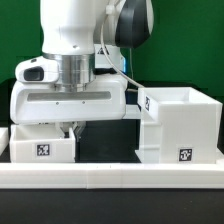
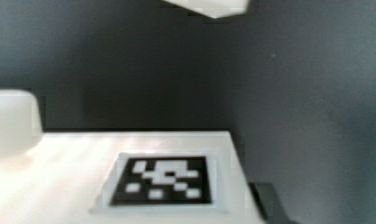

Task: Assemble drawer

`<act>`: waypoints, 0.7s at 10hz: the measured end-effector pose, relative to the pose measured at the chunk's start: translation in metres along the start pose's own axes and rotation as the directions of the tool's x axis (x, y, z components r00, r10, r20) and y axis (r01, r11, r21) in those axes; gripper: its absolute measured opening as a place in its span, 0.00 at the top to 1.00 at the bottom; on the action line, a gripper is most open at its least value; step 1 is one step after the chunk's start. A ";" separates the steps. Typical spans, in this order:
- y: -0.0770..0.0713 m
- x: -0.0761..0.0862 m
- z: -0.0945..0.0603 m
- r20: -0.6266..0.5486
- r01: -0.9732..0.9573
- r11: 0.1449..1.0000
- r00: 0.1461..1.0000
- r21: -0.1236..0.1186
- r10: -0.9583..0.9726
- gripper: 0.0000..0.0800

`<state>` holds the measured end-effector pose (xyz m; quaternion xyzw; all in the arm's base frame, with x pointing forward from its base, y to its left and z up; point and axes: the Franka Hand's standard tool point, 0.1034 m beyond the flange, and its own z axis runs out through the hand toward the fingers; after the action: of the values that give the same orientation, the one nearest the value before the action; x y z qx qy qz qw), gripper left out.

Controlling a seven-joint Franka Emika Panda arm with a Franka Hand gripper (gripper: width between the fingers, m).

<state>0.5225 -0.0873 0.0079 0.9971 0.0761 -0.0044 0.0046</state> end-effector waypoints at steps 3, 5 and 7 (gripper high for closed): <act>0.000 0.000 0.000 0.000 0.000 1.000 1.000 0.000 0.000 0.95; 0.000 0.001 -0.003 0.001 0.020 1.000 1.000 0.001 -0.020 0.95; 0.000 0.008 -0.027 -0.025 0.093 0.996 0.995 -0.001 -0.093 0.95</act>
Offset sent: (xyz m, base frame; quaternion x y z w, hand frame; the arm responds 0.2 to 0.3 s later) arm 0.0000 0.0000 0.0000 0.0000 0.0000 0.0000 1.0000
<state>0.5305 -0.0861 0.0347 0.9924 0.1226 0.0080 0.0033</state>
